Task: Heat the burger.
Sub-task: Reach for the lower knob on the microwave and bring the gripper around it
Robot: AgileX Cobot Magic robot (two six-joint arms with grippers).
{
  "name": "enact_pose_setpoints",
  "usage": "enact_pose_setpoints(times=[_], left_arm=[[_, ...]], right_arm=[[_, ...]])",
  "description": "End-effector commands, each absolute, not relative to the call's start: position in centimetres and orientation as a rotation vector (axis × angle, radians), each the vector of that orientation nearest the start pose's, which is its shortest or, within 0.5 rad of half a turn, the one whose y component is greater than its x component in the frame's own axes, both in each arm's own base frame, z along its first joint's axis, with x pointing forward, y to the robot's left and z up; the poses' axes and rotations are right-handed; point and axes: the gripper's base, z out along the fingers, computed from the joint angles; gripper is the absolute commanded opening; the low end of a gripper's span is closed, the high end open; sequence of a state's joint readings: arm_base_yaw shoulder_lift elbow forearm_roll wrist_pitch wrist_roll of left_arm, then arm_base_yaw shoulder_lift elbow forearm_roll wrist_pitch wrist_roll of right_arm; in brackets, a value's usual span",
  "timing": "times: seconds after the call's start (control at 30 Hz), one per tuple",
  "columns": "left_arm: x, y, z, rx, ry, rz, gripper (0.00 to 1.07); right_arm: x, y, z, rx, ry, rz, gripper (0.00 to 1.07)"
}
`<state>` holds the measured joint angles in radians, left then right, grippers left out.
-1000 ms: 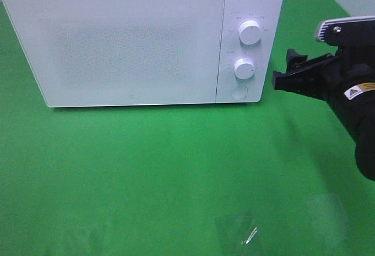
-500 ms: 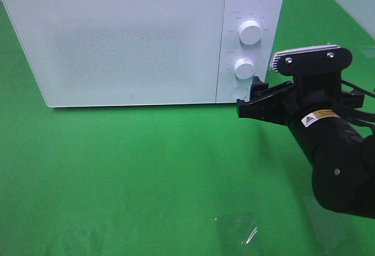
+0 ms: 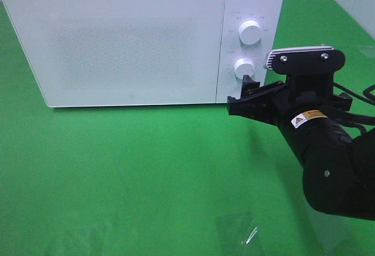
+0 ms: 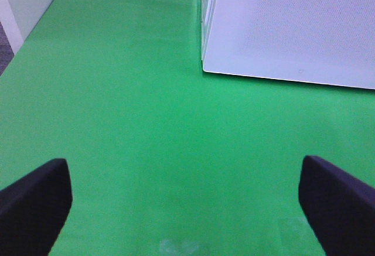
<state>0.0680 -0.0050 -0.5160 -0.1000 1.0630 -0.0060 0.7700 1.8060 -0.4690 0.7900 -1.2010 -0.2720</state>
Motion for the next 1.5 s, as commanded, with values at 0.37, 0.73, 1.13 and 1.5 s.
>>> enact_pose_setpoints(times=[0.37,0.73,1.13,1.5], left_arm=[[-1.0,-0.9,28.2,-0.073,2.006,-0.089,1.0],[-1.0,-0.9,28.2,-0.073,2.006,-0.089,1.0],[-1.0,-0.9,28.2,-0.073,2.006,-0.089,1.0],[-1.0,-0.9,28.2,-0.073,2.006,-0.089,1.0]], right_arm=[[24.0,14.3,15.2,-0.035,1.648,-0.009,0.76],[24.7,14.7,15.3,-0.04,1.622,0.012,0.76],[26.3,16.0,14.2,-0.056,1.624,0.013,0.76],[27.6,16.7,13.5,-0.055,1.632,0.015,0.76]])
